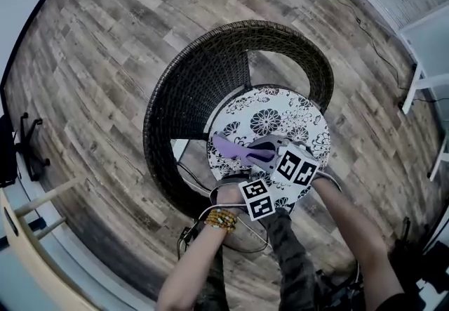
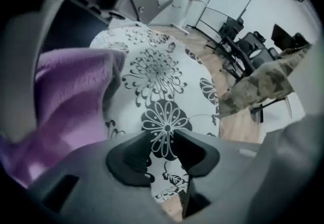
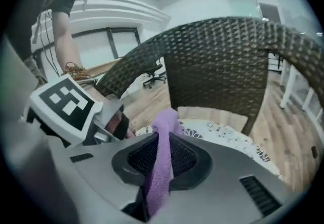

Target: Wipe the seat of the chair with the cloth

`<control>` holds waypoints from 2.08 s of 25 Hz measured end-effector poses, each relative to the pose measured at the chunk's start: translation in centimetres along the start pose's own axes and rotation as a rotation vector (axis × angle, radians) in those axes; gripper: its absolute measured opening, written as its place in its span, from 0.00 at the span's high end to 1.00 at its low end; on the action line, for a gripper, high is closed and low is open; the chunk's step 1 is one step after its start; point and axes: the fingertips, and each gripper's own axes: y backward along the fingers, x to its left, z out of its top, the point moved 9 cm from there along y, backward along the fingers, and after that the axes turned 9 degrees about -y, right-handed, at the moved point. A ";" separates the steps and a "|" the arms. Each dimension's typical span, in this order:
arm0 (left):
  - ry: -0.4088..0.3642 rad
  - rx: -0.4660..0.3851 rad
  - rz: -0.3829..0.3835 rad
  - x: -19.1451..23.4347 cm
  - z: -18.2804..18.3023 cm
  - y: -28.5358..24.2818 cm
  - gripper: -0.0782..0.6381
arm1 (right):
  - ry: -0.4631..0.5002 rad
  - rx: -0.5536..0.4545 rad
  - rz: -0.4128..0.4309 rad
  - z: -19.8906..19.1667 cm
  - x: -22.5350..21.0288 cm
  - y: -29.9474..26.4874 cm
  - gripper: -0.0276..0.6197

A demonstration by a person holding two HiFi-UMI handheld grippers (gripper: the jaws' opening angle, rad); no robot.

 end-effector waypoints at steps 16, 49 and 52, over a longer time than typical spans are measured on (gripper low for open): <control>0.279 -0.106 -0.119 0.7 -1.5 -1.6 0.74 | 0.055 0.244 -0.268 -4.3 -5.9 -4.2 0.89; 0.245 -0.082 -0.104 0.8 -1.6 -2.0 0.74 | -0.111 0.192 -0.178 -8.9 0.4 -2.6 0.88; 0.263 -0.085 -0.107 0.9 -1.6 -1.9 0.75 | -0.049 0.237 -0.199 -8.4 -0.1 -2.6 0.88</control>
